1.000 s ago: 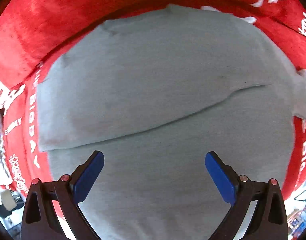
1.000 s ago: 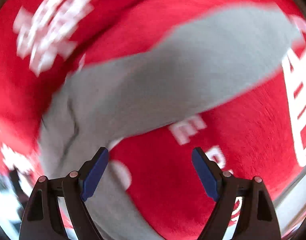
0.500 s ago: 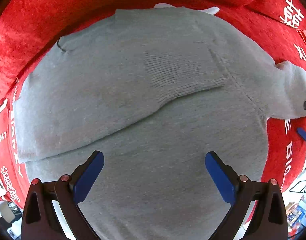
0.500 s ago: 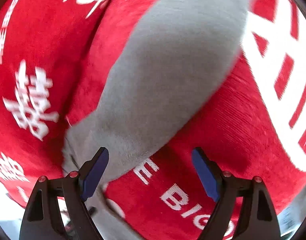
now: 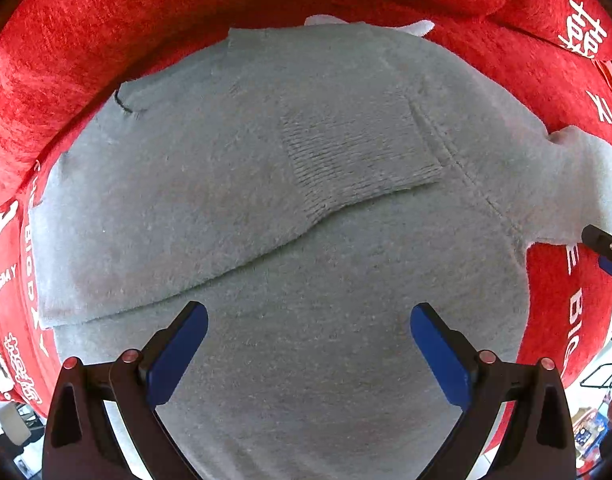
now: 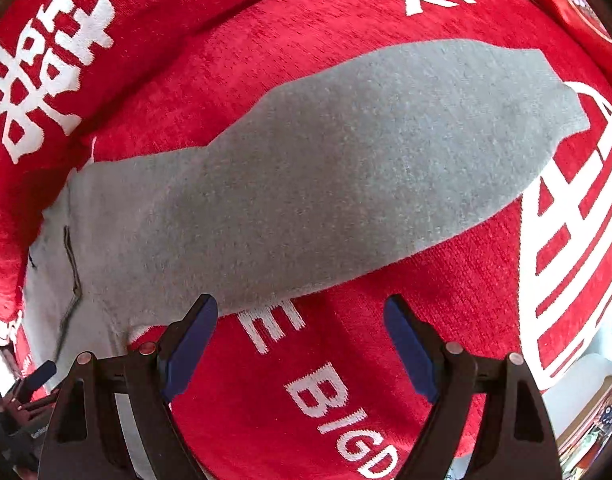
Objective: Fold small clothes
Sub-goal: 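Move the right tool to the other sweatshirt sleeve, then close the right tool on the sleeve cuff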
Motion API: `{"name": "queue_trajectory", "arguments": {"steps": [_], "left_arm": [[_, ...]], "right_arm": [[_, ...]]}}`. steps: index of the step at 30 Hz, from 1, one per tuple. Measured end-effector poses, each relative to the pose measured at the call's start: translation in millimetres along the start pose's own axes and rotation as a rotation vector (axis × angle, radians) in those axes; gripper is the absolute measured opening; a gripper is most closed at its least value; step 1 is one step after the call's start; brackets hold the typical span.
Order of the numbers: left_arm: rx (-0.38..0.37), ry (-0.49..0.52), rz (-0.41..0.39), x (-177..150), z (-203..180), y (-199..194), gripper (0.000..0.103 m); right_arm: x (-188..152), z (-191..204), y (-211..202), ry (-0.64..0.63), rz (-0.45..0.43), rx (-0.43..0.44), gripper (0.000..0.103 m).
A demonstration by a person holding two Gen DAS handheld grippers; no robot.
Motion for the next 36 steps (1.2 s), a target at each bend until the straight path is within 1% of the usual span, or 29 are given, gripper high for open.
{"name": "queue_trajectory", "arguments": {"steps": [1, 2, 7, 8, 12, 16, 18, 19, 21, 22, 23, 24, 27, 30, 32, 33, 34, 35, 36], "left_arm": [[-0.001, -0.001, 0.0, 1, -2, 0, 0.102], [-0.003, 0.0, 0.002, 8, 7, 3, 0.102], [-0.004, 0.014, 0.005, 13, 11, 5, 0.102], [-0.002, 0.014, 0.004, 14, 11, 5, 0.102], [0.0, 0.01, 0.006, 15, 8, 6, 0.102], [0.001, 0.014, 0.007, 16, 6, 7, 0.102], [0.003, 0.018, 0.008, 15, 5, 8, 0.102], [0.007, 0.023, 0.01, 16, 4, 8, 0.102], [0.013, 0.023, 0.01, 16, 5, 11, 0.102], [0.013, 0.016, 0.011, 17, 6, 12, 0.102], [0.013, 0.01, 0.012, 17, 7, 13, 0.102], [0.013, 0.004, 0.015, 17, 8, 15, 0.102], [0.014, -0.005, 0.016, 19, 9, 17, 0.102], [0.019, -0.011, 0.001, 20, 11, 15, 0.102], [0.027, -0.024, -0.021, 23, 14, 13, 0.102], [0.032, -0.034, -0.03, 24, 16, 12, 0.102], [0.04, -0.052, -0.043, 26, 20, 11, 0.102], [0.045, -0.063, -0.049, 28, 22, 9, 0.102], [0.054, -0.08, -0.055, 30, 27, 9, 0.102]], "right_arm": [[0, -1, 0, 0.001, 0.001, -0.007, 0.087], [0, -2, 0, 0.001, 0.003, -0.011, 0.087], [-2, -6, 1, 0.006, 0.008, -0.02, 0.087], [4, -1, 3, 0.008, 0.009, -0.022, 0.087], [6, -3, 4, -0.006, 0.014, -0.047, 0.088], [5, -2, 1, 0.001, 0.016, -0.049, 0.087], [6, -8, 2, 0.04, 0.013, -0.022, 0.087], [5, -15, 1, 0.085, 0.01, 0.01, 0.087], [3, -33, -3, 0.224, -0.021, 0.109, 0.088], [2, -38, -4, 0.264, -0.03, 0.137, 0.088], [1, -52, -3, 0.367, -0.046, 0.222, 0.088], [0, -60, -1, 0.434, -0.05, 0.275, 0.088], [3, -75, 3, 0.569, -0.073, 0.386, 0.088], [12, -78, 6, 0.617, -0.105, 0.43, 0.088], [18, -80, 5, 0.636, -0.124, 0.443, 0.088], [24, -82, 4, 0.665, -0.143, 0.449, 0.088], [28, -85, 5, 0.697, -0.153, 0.455, 0.086], [22, -87, 3, 0.713, -0.156, 0.458, 0.082], [24, -91, 4, 0.756, -0.16, 0.459, 0.057]]}}
Point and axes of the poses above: each gripper's, at about its wrist camera, not at the fingertips, and y roughly the way its jaws point, z to its left, x to its top, the point moved 1 cm from there along y, roughly the way its jaws point, and after that the axes turned 11 degrees about -z, right-handed, at the moved point
